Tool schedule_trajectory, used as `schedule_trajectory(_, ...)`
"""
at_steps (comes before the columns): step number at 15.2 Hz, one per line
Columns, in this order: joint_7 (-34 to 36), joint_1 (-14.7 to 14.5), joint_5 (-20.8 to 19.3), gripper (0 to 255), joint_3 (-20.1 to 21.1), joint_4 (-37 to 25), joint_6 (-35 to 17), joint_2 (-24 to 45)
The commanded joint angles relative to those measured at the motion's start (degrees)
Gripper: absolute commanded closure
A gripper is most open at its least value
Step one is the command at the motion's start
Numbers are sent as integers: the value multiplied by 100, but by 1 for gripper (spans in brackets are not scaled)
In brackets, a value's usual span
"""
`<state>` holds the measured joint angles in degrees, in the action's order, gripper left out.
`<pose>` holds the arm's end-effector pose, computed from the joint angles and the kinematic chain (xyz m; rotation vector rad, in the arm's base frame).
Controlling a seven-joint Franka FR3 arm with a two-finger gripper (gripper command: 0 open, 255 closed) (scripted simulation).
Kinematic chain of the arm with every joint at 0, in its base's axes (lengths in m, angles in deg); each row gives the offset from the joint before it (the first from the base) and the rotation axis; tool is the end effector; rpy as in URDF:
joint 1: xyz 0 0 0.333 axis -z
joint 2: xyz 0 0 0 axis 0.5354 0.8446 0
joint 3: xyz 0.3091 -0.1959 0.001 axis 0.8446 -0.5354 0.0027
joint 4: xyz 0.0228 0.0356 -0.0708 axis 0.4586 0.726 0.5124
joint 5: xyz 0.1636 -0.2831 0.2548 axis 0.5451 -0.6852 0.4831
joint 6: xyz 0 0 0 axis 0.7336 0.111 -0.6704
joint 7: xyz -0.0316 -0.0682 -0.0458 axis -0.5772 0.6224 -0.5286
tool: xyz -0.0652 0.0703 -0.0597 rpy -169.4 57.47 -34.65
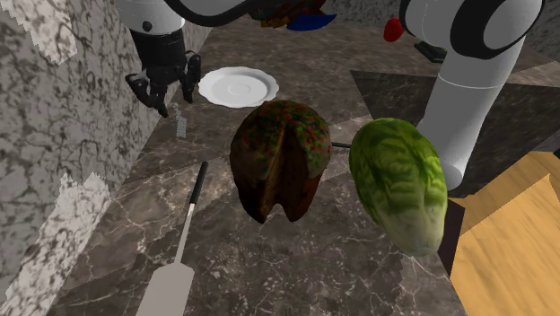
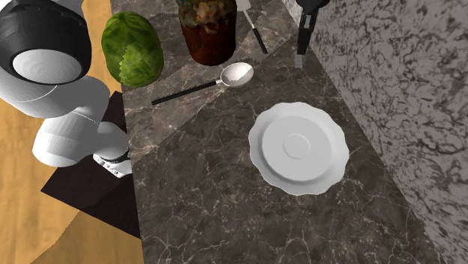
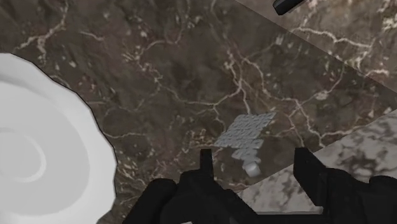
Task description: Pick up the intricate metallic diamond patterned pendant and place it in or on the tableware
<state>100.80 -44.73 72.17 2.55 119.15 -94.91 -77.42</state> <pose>0.5027 0.4251 0.6128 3.0986 0.1279 0.2089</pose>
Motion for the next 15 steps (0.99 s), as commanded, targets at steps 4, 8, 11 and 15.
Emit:
schedule_trajectory(4,0,0,0,255,0,0,0,0)
schedule_trajectory(8,-1,0,0,255,0,0,0,-1)
schedule_trajectory(11,-12,-24,-13,255,5,-190,165,30)
schedule_trajectory(15,-29,-87,-56,255,17,-607,509,114)
